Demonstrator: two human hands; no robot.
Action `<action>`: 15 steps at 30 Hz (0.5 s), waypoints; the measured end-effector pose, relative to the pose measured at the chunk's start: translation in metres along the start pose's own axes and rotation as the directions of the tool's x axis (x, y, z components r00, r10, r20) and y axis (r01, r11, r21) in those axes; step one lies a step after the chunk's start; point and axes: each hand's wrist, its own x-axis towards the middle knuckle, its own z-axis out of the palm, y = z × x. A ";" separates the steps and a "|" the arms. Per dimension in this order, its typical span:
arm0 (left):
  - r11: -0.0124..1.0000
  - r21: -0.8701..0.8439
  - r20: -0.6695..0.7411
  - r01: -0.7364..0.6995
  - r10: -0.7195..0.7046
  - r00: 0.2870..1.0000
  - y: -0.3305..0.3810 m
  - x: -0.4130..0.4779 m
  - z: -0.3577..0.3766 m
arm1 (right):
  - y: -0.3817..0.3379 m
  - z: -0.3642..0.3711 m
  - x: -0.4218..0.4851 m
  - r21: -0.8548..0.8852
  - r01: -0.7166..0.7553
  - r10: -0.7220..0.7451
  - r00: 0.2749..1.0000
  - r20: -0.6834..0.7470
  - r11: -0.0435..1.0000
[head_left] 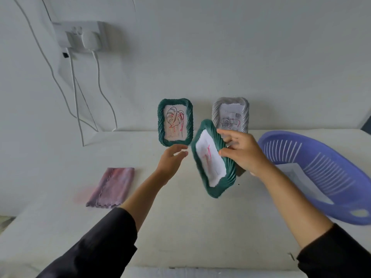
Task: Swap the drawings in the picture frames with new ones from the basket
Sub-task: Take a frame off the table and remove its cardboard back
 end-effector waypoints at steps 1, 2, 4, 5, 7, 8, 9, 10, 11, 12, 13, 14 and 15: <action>1.000 -0.030 -0.015 0.000 0.000 1.000 0.006 -0.001 0.002 | -0.007 0.001 0.001 -0.089 0.012 -0.008 0.999 0.045 0.996; 0.996 -0.086 -0.016 0.008 -0.010 1.000 0.014 -0.002 0.005 | -0.013 0.002 0.002 -0.183 0.024 -0.006 0.995 0.100 0.983; 0.972 -0.225 0.033 0.068 -0.062 0.998 0.028 -0.003 0.011 | -0.022 0.011 0.001 -0.331 0.040 0.033 0.977 0.211 0.943; 0.955 -0.277 0.064 0.109 -0.095 0.993 0.033 -0.003 0.015 | -0.026 0.017 -0.001 -0.364 0.042 0.058 0.964 0.259 0.931; 0.931 -0.326 0.077 0.165 -0.147 0.986 0.038 -0.002 0.022 | -0.030 0.030 -0.004 -0.367 0.057 0.077 0.937 0.342 0.928; 0.926 -0.333 0.050 0.176 -0.169 0.984 0.037 -0.001 0.024 | -0.031 0.035 -0.005 -0.355 0.070 0.071 0.926 0.371 0.932; 0.926 -0.328 0.014 0.186 -0.192 0.981 0.033 0.001 0.025 | -0.031 0.039 -0.007 -0.344 0.082 0.063 0.919 0.390 0.935; 0.932 -0.305 -0.015 0.198 -0.213 0.977 0.028 0.003 0.026 | -0.031 0.041 -0.008 -0.338 0.087 0.057 0.917 0.394 0.937; 0.942 -0.262 -0.035 0.211 -0.228 0.973 0.021 0.005 0.025 | -0.030 0.041 -0.009 -0.331 0.088 0.045 0.926 0.375 0.940; 0.951 -0.214 -0.056 0.223 -0.240 0.969 0.013 0.006 0.025 | -0.028 0.038 -0.010 -0.316 0.083 0.027 0.945 0.327 0.945; 0.956 -0.176 -0.081 0.233 -0.250 0.965 0.005 0.008 0.024 | -0.025 0.033 -0.010 -0.299 0.084 -0.002 0.965 0.263 0.951; 0.959 -0.151 -0.101 0.240 -0.256 0.961 -0.003 0.008 0.024 | -0.020 0.029 -0.010 -0.304 0.086 -0.025 0.979 0.200 0.949; 0.959 -0.131 -0.115 0.250 -0.265 0.957 -0.011 0.009 0.024 | -0.014 0.024 -0.010 -0.331 0.078 -0.026 0.987 0.159 0.940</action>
